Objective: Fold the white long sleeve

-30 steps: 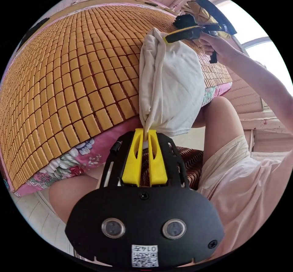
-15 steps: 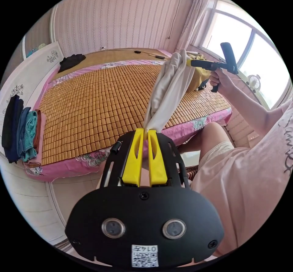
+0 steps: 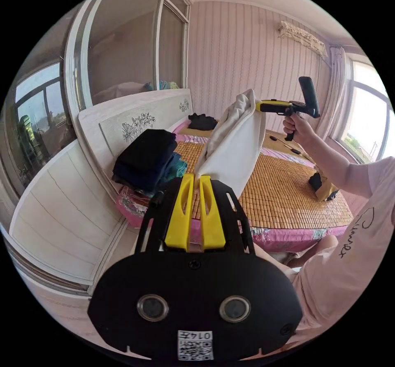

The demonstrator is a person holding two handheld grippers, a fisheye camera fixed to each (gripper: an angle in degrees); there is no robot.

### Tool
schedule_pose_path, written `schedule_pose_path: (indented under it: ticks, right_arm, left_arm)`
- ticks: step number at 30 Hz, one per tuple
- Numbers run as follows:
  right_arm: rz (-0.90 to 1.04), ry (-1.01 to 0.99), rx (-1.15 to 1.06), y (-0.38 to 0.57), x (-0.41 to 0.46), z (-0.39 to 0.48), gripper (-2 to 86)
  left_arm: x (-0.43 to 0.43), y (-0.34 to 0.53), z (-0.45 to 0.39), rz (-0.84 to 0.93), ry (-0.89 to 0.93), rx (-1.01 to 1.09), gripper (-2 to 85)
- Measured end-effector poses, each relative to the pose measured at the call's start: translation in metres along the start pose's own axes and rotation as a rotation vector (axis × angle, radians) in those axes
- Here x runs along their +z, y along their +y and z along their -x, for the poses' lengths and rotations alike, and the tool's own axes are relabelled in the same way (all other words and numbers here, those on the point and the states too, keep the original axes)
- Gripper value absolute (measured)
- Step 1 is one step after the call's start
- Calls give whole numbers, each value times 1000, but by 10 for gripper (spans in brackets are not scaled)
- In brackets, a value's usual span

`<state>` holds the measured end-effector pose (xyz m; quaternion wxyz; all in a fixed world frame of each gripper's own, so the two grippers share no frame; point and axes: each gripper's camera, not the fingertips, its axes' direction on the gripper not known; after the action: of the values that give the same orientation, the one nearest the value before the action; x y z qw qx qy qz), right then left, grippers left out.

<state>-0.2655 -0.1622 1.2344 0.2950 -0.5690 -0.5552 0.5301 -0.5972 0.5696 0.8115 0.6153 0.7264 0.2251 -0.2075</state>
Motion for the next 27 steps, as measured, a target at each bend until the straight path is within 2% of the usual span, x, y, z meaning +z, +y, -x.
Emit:
schedule_pose_path:
  ticks: [2, 5, 7, 10, 13, 19, 22, 27]
  right_arm:
    - [93, -37, 20, -76, 57, -21, 42]
    - [229, 33, 113, -158, 155, -53, 71]
    - [378, 192, 183, -175, 205, -66, 85]
    - [355, 187, 181, -150, 226, -58, 89]
    - [391, 170, 118, -85, 223, -45, 86]
    - [439, 174, 178, 88, 126, -5, 86]
    - [492, 293, 234, 177, 52, 29, 87]
    - [489, 529, 409, 301, -83, 90, 86]
  left_arm:
    - [9, -32, 43, 7, -74, -26, 17]
    - [52, -83, 136, 71, -146, -237, 84]
    - [88, -92, 182, 151, -236, -399, 113]
    - [127, -78, 191, 205, -246, -425, 117]
    - [151, -63, 140, 263, -291, -255, 118]
    - [166, -52, -7, 248, -142, 37, 114]
    - [166, -59, -86, 239, -128, 195, 113]
    - [161, -68, -218, 159, 16, 371, 113]
